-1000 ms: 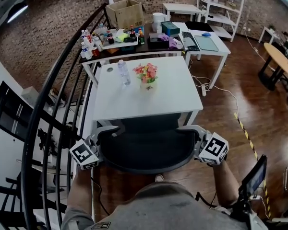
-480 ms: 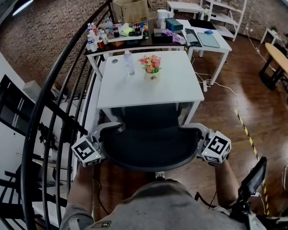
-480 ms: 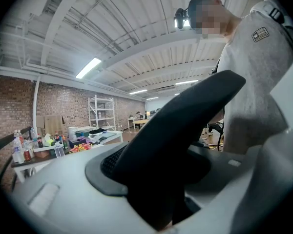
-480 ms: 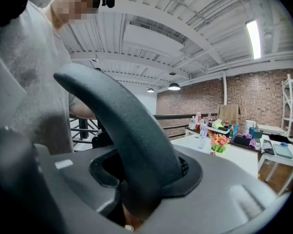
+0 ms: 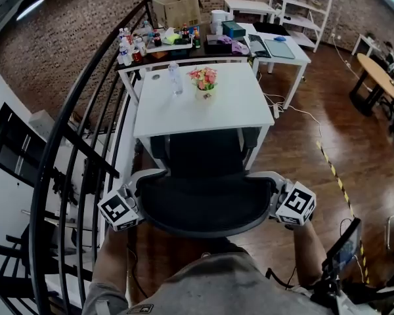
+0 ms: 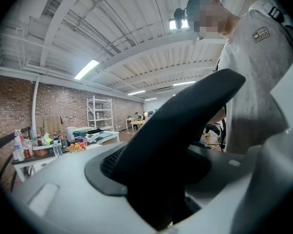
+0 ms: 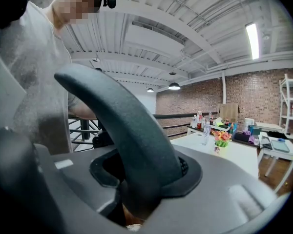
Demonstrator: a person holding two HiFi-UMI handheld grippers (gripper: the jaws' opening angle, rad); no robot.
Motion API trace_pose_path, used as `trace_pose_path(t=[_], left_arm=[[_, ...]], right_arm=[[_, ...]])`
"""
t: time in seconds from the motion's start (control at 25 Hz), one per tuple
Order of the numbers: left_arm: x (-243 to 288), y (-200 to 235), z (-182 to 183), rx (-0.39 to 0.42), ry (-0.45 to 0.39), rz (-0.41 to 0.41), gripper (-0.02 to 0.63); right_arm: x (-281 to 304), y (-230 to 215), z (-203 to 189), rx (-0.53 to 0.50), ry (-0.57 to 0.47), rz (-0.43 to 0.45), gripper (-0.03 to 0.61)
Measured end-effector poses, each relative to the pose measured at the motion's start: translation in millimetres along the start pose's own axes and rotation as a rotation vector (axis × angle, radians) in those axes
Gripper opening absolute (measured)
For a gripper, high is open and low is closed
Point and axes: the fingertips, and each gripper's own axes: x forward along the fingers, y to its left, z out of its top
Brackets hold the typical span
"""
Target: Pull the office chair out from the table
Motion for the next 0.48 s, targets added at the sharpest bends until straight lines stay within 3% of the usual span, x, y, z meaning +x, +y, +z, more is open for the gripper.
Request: trace_pose_path(t=[0.48], left_arm=[[-22,-73,4,-0.017,0.003,-0.002,0.256]], right_arm=[[-36,71,-5,0.010,0.000,-0.001,0.172]])
